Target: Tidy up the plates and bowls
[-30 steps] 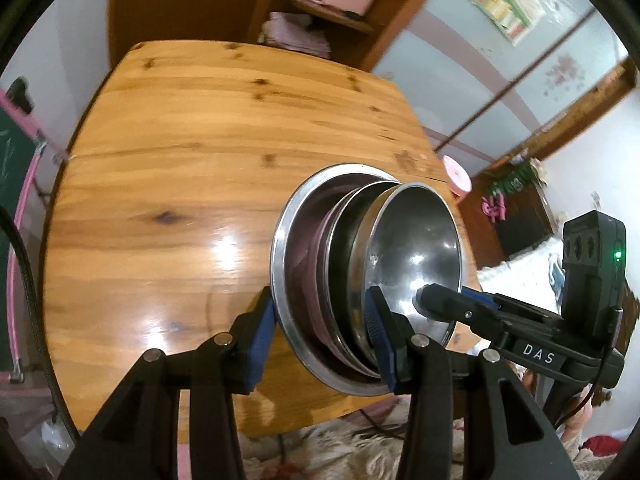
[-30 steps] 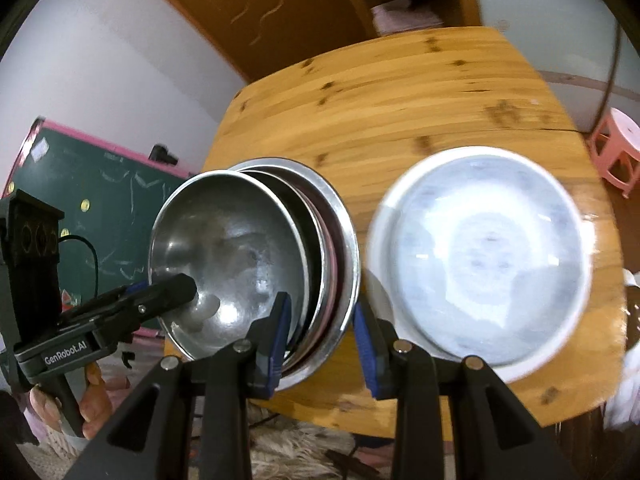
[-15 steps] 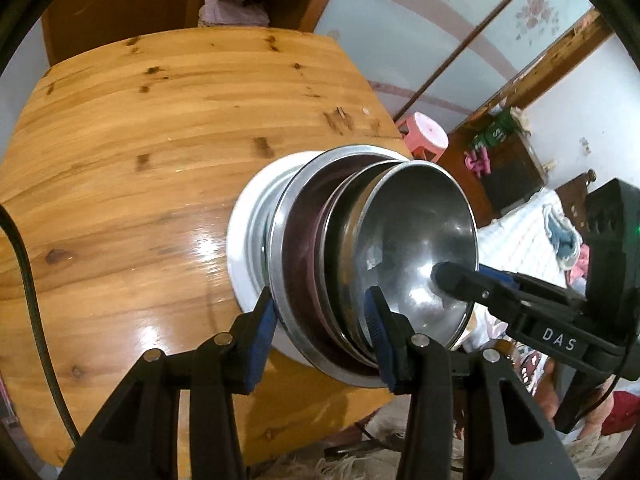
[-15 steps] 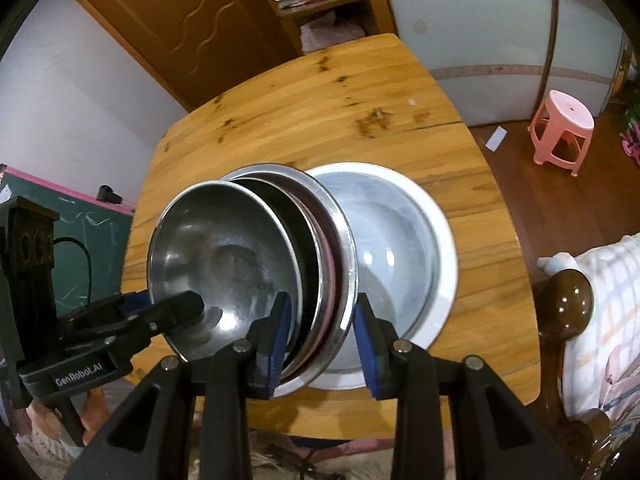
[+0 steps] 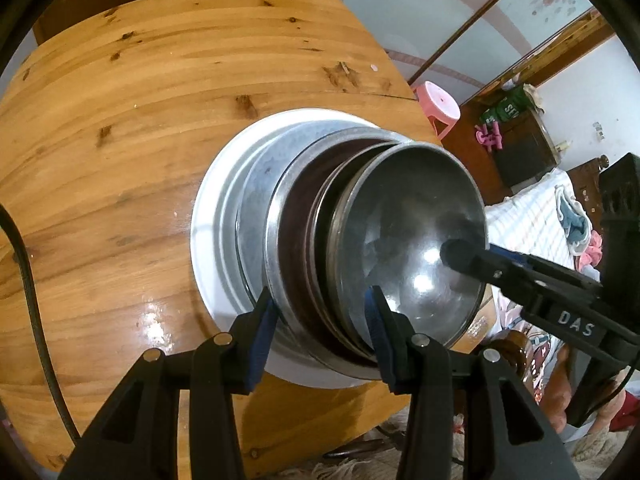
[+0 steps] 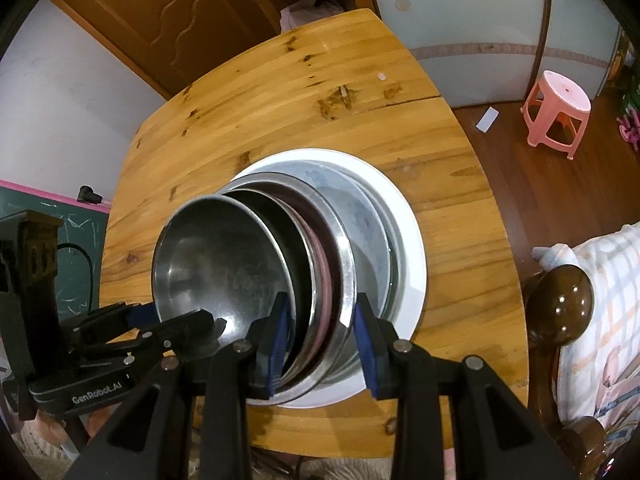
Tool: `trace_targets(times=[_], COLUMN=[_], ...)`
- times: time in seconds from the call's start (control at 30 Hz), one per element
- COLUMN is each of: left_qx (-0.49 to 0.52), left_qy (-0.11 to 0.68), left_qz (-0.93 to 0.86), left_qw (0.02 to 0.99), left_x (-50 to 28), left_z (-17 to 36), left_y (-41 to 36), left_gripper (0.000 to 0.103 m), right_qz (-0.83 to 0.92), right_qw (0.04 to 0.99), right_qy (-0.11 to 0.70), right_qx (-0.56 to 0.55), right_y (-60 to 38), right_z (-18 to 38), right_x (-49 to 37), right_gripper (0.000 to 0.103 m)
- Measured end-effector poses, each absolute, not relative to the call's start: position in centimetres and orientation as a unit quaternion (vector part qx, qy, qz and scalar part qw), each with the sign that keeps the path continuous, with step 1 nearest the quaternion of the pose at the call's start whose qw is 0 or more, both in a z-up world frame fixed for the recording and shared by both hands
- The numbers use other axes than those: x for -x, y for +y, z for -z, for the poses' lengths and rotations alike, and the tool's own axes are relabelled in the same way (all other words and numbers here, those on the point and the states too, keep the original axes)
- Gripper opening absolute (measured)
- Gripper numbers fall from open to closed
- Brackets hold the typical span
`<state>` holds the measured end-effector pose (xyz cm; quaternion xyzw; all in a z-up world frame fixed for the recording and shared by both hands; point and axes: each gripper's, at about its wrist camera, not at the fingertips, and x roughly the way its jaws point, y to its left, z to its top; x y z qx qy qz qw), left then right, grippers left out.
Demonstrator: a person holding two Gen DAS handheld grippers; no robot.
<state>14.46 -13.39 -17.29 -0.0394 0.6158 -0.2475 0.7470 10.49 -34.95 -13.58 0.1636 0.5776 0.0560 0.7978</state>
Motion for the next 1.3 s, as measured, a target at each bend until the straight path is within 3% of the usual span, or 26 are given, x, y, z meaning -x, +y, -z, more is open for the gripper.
trace_targets(times=[0.37,0.43,0.6,0.67,1.3], left_qx=[0.031,0.031,0.021,0.017,0.026], left_qy=[0.608,0.608,0.577,0.564,0.483], left_qz=[0.246,0.25,0.258,0.258,0.209], left_qw=[0.754,0.753,0.774,0.785,0.85], left_x=[-14.6,-14.6,-13.9,-13.6,-8.9], left_z=[16.6,16.7,14.8,13.8,5.8], left_y=[-13.4,-13.4,-13.0,-12.9,-6.6], left_gripper=[0.046,0.05,0.074,0.079,0.085], right_qz=[-0.047,-0.045,-0.04,-0.035,-0.039], right_qw=[0.798,0.798,0.792,0.793,0.872], right_qy=[0.578,0.579,0.586,0.585,0.476], right_qx=[-0.161,-0.161,-0.168,-0.169,-0.111], right_y=[-34.6,-34.6,-34.5,-34.5,-30.5], right_z=[14.0,13.9,13.9,13.6,4.4], right_x=[-11.7,-11.8,-11.6,-11.2,-6.1], right_gripper=[0.034,0.034,0.034,0.034,0.034])
